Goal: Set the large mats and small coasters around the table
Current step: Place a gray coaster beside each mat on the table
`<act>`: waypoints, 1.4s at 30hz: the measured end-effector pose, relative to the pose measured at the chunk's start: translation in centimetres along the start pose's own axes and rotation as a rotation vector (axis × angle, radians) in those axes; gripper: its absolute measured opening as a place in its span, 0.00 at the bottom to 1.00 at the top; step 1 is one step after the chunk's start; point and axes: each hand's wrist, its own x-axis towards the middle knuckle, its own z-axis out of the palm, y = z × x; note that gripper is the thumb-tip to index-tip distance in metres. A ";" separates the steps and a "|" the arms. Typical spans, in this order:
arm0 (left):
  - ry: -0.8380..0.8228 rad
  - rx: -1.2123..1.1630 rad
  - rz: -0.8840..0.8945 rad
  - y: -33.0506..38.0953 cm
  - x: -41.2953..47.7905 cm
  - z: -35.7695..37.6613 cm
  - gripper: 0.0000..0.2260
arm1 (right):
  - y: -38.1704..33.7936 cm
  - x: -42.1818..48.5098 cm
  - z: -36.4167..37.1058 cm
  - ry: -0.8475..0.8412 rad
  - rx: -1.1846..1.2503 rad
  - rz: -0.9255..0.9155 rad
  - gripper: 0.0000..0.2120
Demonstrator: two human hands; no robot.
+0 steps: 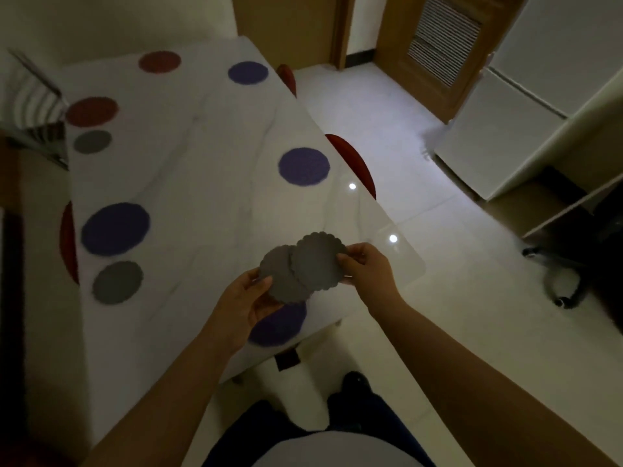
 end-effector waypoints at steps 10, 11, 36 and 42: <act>0.423 -0.279 0.175 -3.2 -1.9 2.2 0.10 | 3.6 7.3 -3.2 -0.241 -0.281 0.116 0.11; 0.438 -0.297 0.187 -3.3 -2.4 2.1 0.11 | 4.0 7.5 -2.8 -0.263 -0.294 0.140 0.12; 0.383 -0.205 0.122 -4.3 1.9 7.4 0.18 | 4.6 12.3 -7.7 -0.213 -0.502 -0.033 0.06; 0.394 -0.186 0.099 -6.0 10.8 17.2 0.10 | 2.5 18.6 -13.9 -0.361 -0.222 -0.037 0.12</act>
